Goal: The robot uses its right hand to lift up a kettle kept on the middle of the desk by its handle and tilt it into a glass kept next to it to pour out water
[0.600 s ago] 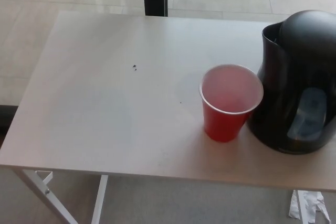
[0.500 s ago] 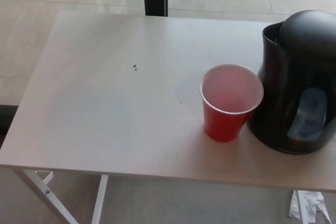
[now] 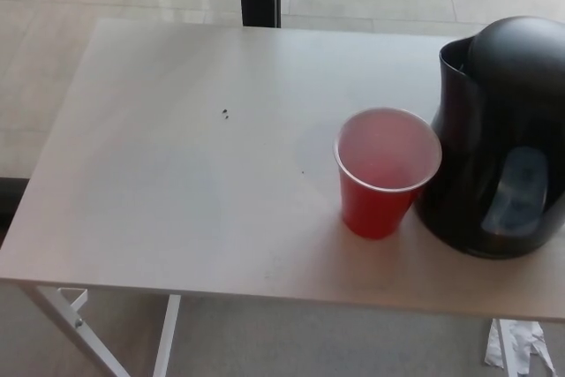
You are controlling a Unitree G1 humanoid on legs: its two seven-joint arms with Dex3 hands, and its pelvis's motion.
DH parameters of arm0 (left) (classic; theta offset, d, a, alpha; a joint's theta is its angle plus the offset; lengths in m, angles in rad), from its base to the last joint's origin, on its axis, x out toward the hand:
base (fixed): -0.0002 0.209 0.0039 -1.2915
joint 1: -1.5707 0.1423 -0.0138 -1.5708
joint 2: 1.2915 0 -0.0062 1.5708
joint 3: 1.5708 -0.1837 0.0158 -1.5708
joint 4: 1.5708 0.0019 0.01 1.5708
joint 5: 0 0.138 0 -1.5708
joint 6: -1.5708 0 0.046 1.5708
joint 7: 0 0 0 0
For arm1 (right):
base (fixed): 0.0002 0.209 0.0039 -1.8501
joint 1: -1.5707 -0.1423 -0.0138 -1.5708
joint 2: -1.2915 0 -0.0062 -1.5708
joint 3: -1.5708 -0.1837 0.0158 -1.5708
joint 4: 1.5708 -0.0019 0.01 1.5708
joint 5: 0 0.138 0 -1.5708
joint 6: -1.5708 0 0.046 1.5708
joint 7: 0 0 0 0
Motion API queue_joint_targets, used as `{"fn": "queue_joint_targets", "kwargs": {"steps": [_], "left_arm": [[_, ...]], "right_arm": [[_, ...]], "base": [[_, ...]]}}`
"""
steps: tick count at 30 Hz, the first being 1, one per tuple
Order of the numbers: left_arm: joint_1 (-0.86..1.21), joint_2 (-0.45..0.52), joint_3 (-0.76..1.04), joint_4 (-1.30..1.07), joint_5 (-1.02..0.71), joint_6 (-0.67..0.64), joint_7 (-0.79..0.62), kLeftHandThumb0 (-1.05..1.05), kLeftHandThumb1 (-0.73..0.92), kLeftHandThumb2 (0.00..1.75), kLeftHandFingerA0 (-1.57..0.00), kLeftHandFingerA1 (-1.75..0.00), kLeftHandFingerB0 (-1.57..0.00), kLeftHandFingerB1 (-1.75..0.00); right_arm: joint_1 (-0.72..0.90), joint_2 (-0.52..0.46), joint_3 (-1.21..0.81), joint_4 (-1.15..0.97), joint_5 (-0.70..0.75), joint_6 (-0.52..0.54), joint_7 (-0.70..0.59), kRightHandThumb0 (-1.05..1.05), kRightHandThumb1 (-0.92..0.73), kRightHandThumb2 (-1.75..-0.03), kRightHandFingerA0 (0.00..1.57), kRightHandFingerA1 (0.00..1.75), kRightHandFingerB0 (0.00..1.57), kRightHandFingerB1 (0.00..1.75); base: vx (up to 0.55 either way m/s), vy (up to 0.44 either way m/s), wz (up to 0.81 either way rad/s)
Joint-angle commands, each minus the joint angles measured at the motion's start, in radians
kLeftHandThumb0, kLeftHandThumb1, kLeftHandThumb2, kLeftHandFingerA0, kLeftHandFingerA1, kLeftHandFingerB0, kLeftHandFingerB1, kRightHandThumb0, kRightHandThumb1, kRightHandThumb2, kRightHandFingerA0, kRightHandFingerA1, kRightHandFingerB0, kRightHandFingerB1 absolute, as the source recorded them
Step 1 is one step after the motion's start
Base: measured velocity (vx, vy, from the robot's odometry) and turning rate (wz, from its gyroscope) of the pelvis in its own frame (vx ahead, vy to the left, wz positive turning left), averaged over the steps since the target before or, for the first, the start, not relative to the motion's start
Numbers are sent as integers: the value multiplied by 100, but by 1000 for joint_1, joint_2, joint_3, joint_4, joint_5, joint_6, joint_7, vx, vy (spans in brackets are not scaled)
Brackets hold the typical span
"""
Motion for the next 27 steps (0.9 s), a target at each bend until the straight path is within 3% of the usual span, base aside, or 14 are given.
{"fn": "queue_joint_targets", "kwargs": {"steps": [1, 2, 3, 6, 27], "left_arm": [[-1, 13, 2, 8, -21, -71, -13, -69, 62, 100, -49, -61, -30, -53], [-1, 13, 1, 7, -22, -69, -12, -67, 61, 100, -49, -62, -29, -52], [-2, 13, 0, 7, -22, -66, -10, -67, 61, 100, -49, -62, -29, -52], [-8, 15, -4, 9, -21, -67, -9, -67, 61, 100, -49, -62, -29, -52], [-1, 5, -24, 8, -30, -81, -14, -67, 61, 100, -49, -62, -29, -52]], "right_arm": [[-87, -89, -13, -107, 101, 123, 27, -84, -50, -88, 0, 44, 1, 38], [-96, -94, -13, -121, 111, 134, 32, -84, -50, -88, 0, 43, 1, 40], [-117, -105, -8, -176, 137, 180, 37, -90, -57, -59, 0, 28, 1, 55], [-127, -108, -4, -243, 153, 232, 29, -90, -57, -59, 0, 28, 1, 55], [-73, -112, -57, -302, 174, 296, 33, -90, -57, -59, 0, 28, 1, 55]], "base": [[0, 0, 0], [0, 0, 0], [0, 0, 0], [0, 0, 0], [0, 0, 0]]}}
